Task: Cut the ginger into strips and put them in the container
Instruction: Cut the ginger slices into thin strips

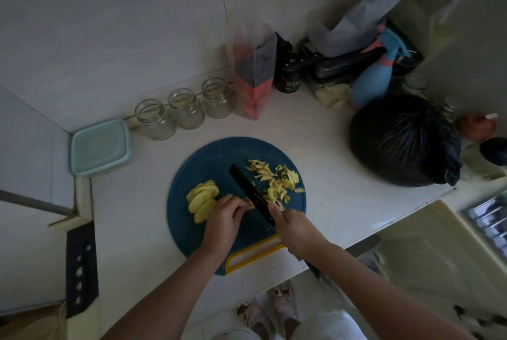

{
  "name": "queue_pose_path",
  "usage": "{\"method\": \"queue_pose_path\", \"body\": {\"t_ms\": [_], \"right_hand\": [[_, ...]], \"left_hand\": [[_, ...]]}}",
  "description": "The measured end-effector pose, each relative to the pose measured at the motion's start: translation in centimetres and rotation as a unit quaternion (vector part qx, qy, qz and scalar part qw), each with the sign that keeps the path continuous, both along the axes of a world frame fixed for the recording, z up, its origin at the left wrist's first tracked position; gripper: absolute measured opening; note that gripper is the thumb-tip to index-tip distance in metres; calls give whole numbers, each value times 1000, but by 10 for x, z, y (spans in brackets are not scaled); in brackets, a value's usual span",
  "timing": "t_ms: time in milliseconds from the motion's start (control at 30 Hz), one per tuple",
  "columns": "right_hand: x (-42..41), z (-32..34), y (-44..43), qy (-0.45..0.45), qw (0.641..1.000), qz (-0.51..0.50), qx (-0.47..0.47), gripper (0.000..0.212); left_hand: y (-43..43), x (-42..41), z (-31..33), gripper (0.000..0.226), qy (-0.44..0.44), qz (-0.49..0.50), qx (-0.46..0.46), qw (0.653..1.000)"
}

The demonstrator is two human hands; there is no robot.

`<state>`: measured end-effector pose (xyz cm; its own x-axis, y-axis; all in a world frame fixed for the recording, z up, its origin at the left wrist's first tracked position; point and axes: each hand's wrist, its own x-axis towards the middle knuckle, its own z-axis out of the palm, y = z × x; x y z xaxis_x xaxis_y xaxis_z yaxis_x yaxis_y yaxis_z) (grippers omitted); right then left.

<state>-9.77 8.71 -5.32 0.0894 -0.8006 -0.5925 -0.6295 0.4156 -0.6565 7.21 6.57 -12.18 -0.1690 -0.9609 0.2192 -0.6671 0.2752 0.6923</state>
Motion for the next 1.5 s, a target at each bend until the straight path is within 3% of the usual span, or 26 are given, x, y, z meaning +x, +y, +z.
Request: {"method": "queue_pose_path", "body": {"t_ms": [433,633,1000,1233,1433,1500], "right_hand": [[-1,-4,-11,-12,997,1,77,60],[11,-6,-12,17,999,28,28,56],[25,-25,-9,44,998,-24,-24,58],[32,-13,-17,104,992,38,-60,60],[-8,-3,-9,30,998,-50,25,32],[-14,3,-7,8,998,-50,41,41]], "left_hand": [[-4,3,-3,19,-24,-11,-15,1000],[-3,6,-9,17,-21,-13,0,1000],[-6,8,-10,15,-27,-21,-7,999],[-2,5,-5,19,-21,-6,-1,1000],[-1,2,-2,13,17,6,1,1000],[-3,2,-2,11,29,21,4,999]]}}
